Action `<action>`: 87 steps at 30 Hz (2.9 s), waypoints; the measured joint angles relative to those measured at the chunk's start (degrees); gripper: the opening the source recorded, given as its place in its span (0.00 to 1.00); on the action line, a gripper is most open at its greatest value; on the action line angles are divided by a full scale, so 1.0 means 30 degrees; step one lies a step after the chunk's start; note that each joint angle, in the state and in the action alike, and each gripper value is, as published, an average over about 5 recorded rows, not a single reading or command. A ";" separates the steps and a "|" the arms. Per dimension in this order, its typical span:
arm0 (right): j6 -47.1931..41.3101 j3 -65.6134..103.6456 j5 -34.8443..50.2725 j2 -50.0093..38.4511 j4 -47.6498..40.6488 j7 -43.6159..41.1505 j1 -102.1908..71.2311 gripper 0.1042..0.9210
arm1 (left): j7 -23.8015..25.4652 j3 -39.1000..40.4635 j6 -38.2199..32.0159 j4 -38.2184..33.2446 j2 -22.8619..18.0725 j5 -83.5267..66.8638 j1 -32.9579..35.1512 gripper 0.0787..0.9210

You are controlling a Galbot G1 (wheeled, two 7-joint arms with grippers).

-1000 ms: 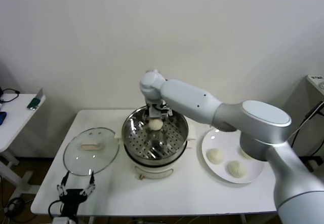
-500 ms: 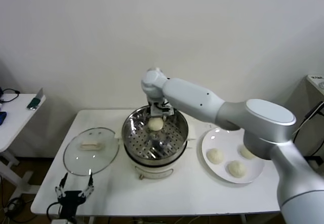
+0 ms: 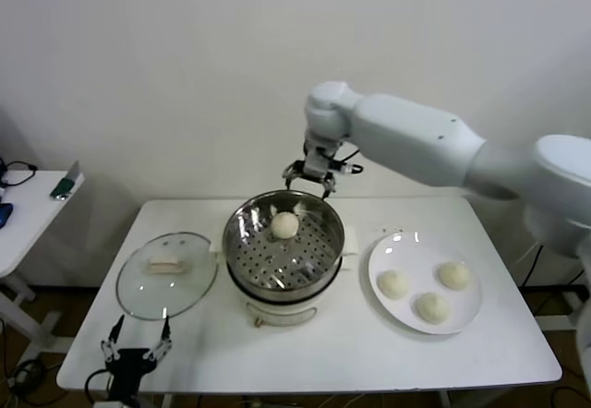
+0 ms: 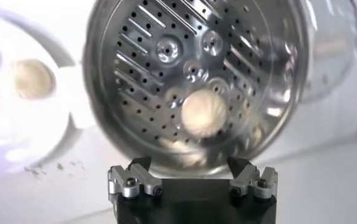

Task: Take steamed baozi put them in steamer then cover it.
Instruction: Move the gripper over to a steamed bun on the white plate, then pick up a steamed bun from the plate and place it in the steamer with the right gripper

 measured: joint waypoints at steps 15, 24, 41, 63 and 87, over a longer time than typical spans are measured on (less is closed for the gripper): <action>-0.7876 -0.2647 0.5731 -0.6733 0.2850 0.1042 -0.0351 0.88 | 0.0081 0.0094 0.0103 -0.0485 -0.0091 -0.0189 0.0128 0.88; -0.9500 -0.0890 0.5453 -0.8261 0.2637 0.1057 -0.4178 0.88 | 0.0126 -0.0074 0.0075 -0.0813 0.0036 -0.0686 0.0358 0.88; -1.0236 0.2491 0.4033 -0.6910 0.0277 0.1372 -0.9274 0.88 | 0.0313 -0.0128 0.0047 -0.0759 -0.0113 -0.0716 0.0639 0.88; -1.0135 0.3418 0.3313 -0.5107 -0.1751 0.1270 -1.0483 0.78 | 0.0337 -0.0161 0.0020 -0.0623 -0.0244 -0.0625 0.0700 0.88; -1.0438 -0.1171 0.9407 -0.4367 -0.1136 0.1314 -0.2059 0.77 | 0.0457 0.0314 0.0267 -0.1357 -0.0651 -0.0206 0.1049 0.88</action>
